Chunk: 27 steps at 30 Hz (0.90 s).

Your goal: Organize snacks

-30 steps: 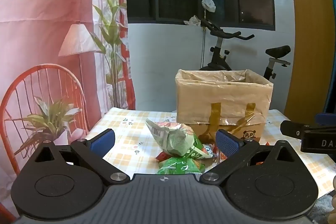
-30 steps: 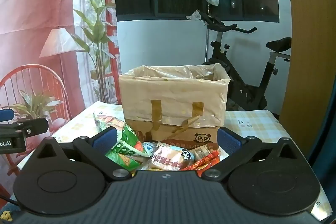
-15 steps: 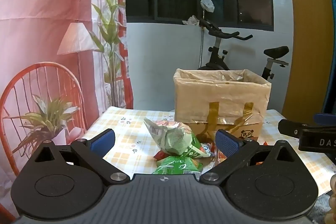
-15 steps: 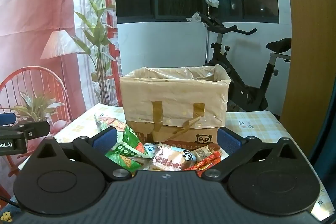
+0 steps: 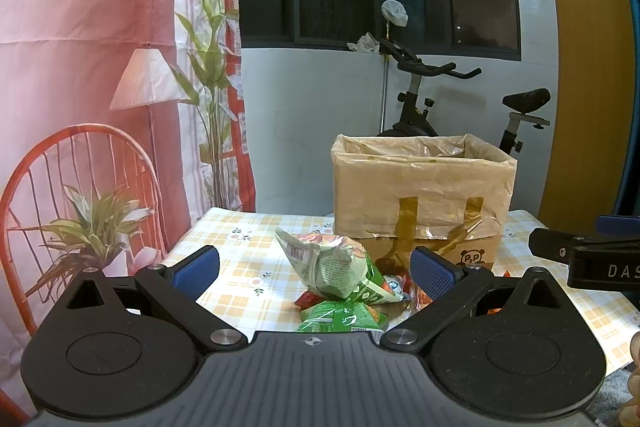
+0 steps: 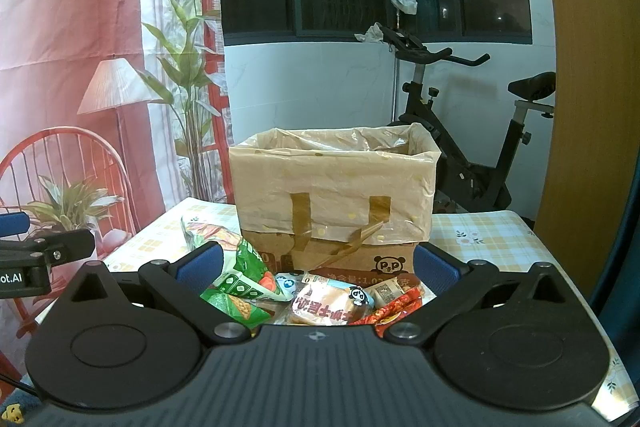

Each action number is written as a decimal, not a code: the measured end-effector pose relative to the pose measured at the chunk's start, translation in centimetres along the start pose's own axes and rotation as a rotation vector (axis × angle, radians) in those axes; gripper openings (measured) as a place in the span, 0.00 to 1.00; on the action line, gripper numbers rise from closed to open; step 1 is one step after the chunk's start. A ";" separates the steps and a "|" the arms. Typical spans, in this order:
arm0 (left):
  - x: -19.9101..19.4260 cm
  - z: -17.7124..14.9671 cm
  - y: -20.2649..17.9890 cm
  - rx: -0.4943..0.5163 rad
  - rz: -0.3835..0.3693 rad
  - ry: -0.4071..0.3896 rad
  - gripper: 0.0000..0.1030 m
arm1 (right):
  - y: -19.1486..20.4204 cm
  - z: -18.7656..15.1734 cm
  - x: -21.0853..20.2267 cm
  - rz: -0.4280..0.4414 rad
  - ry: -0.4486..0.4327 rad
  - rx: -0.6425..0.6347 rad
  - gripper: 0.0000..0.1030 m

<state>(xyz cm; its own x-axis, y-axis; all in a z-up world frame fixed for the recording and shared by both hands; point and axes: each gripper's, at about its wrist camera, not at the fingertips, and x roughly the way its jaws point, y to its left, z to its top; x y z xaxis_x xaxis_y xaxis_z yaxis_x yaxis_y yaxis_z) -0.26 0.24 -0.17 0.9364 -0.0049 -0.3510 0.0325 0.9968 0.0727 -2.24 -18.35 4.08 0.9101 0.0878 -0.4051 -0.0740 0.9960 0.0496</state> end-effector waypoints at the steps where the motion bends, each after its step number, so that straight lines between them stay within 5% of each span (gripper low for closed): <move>1: 0.0 0.0 0.0 0.000 0.001 0.000 0.99 | 0.0 0.1 -0.1 0.000 0.000 0.000 1.00; 27: 0.0 -0.2 -0.1 -0.001 0.001 0.001 0.99 | 0.2 0.1 -0.2 0.005 -0.001 -0.003 1.00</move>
<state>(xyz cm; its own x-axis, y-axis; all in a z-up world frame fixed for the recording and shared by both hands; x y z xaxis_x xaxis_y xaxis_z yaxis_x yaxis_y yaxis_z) -0.31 0.16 -0.40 0.9359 -0.0039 -0.3522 0.0313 0.9969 0.0723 -2.35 -18.22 4.28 0.9100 0.0923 -0.4041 -0.0794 0.9957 0.0486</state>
